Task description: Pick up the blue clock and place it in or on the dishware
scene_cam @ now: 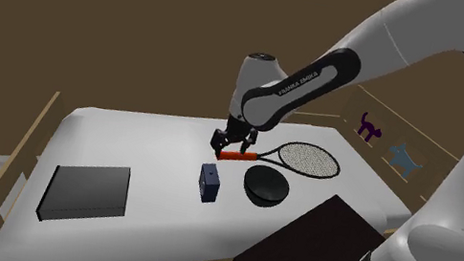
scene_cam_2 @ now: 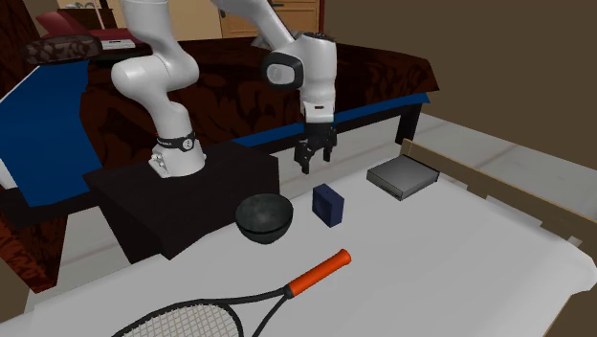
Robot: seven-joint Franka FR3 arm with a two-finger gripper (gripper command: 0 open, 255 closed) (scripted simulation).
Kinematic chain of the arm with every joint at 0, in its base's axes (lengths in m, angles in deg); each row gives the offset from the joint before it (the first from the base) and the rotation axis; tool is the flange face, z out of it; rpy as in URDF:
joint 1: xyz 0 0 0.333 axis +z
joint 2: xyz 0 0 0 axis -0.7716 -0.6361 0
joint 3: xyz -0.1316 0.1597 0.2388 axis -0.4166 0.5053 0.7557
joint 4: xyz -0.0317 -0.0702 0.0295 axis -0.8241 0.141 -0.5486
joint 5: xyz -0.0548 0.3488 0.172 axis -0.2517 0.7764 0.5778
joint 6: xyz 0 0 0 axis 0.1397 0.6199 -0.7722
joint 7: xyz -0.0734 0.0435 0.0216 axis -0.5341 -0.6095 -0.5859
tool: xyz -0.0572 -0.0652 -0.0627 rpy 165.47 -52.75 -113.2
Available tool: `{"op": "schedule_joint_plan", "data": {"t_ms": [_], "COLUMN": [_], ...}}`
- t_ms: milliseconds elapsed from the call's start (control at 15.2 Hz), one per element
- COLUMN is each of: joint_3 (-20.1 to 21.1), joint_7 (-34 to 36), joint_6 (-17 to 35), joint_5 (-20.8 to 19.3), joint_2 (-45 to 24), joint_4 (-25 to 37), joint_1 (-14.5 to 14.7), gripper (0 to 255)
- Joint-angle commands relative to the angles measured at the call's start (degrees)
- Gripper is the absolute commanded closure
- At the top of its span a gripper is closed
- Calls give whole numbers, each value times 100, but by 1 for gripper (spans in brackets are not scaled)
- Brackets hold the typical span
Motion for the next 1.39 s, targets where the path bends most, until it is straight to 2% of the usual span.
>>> {"op": "schedule_joint_plan", "data": {"t_ms": [0, 396, 924, 1320], "joint_3": [-24, -278, -454, -455], "joint_7": [271, 836, 979, 978], "joint_6": [165, 481, 907, 907], "joint_5": [-201, -654, -834, -833], "joint_2": [-450, -1857, -2479, -2479], "joint_4": [212, 1105, 1289, 1289], "joint_1": [91, 437, 580, 581], "gripper": [0, 0, 0, 0]}}
